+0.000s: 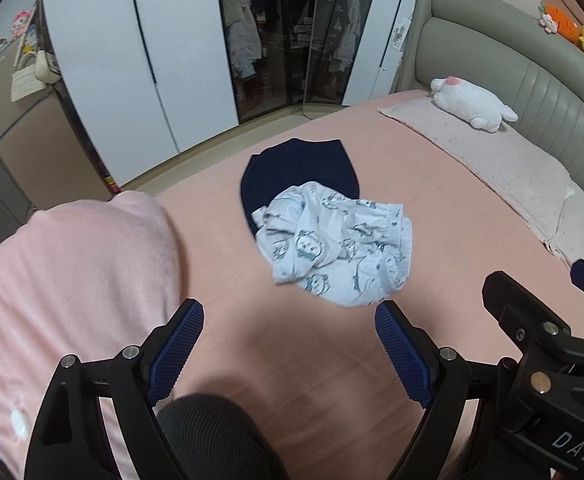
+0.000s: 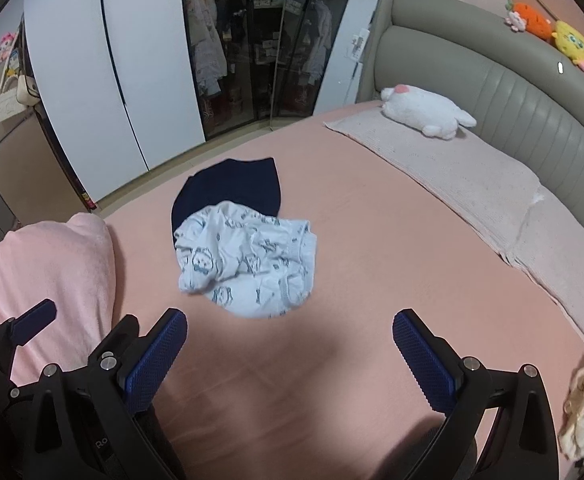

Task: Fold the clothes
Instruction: 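Move both grippers toward the light-blue pajama pile on the bed, then grasp the pajama shorts waistband with the right gripper and lift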

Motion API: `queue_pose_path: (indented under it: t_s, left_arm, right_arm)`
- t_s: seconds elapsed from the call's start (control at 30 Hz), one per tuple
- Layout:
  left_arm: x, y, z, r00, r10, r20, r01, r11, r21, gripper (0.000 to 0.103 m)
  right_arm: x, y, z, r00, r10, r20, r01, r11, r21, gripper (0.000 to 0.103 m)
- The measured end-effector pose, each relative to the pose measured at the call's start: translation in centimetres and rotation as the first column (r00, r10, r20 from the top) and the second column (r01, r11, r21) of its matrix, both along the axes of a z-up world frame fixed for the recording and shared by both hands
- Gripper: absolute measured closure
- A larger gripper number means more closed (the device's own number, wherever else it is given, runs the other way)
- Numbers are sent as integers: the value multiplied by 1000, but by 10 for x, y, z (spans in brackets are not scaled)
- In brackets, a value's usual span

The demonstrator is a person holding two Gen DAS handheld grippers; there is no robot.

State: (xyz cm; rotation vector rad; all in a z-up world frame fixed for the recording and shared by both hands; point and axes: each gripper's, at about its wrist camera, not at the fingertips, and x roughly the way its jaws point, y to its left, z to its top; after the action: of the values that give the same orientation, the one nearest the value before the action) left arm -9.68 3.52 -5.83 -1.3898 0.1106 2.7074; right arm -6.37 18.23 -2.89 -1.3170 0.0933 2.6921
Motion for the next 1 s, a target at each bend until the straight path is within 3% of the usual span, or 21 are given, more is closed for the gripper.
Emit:
queue_pose_path:
  t_s: [0.13,0.23,0.37,0.47,0.6,0.7,0.83,1.0]
  left_arm:
    - [-44,-4,-29,999,-29,28,26,995,92,15]
    - [-74,-13,-58,998,-38,46,29,982,188,15]
    - [-104,-22,-93,997,-7,70,-5,985,174,15]
    - [-119,-28,-115,995,8,98,-26,982,187,15]
    - [-129,-32,-136,991,-27,132,-17,947,322,15]
    - [-128,-28,-146,994,-46,98,4,921,388,15]
    - [-127,-4,-153,992,-84,89,55,956,289,15]
    - [-132,17,-173,986,-120,118,97,978,183,15]
  right_arm:
    - [-33,17,-24,997,44,-66,-47,998,-50,0]
    - [-62,37,-53,998,37,-59,-43,994,-104,0]
    - [-95,51,-96,998,39,44,-34,993,-116,0]
    - [-107,53,-119,996,55,77,-50,997,-61,0]
    - [-123,54,-149,989,85,120,-87,996,7,0]
    - [-137,62,-173,982,99,160,-98,995,-14,0]
    - [-158,80,-197,974,103,203,-92,994,-63,0]
    - [-176,108,-210,973,93,212,-41,970,-238,0]
